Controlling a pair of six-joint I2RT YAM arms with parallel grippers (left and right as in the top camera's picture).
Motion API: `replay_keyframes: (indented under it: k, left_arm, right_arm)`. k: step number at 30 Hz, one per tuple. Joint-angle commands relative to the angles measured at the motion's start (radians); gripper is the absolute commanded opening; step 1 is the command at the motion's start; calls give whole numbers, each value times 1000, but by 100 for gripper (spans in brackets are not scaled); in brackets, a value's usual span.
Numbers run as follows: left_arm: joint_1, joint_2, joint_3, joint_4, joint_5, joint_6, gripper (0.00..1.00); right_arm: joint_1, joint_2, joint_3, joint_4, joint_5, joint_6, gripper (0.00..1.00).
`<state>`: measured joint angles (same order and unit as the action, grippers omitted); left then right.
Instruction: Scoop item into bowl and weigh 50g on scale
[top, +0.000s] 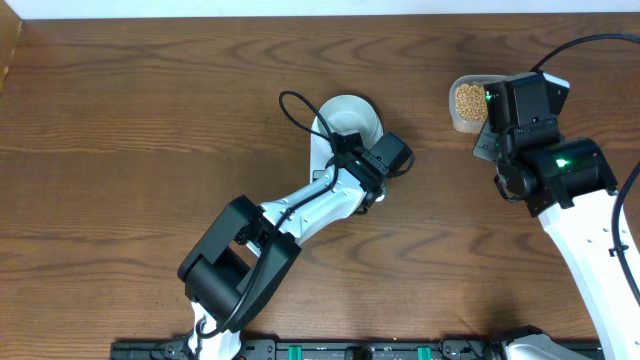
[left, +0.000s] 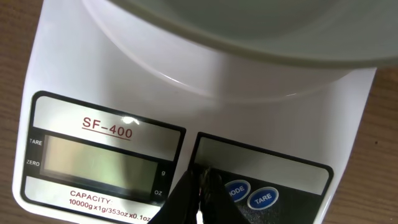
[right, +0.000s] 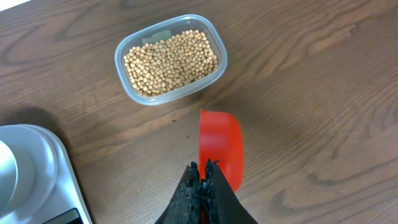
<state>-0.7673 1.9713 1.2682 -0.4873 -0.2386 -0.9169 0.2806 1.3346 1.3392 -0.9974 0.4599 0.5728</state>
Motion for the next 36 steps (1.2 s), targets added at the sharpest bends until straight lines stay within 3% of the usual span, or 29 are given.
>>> replay_keyframes:
  k: [1,36]
  left_arm:
    - [14,36,-17,-24,-33,-6,7]
    - [16,45,-17,-4,-40,6,8]
  right_arm:
    - [-4,6,-8,-2,9,-6,1]
    - [-4,6,-8,2,10,-6,1]
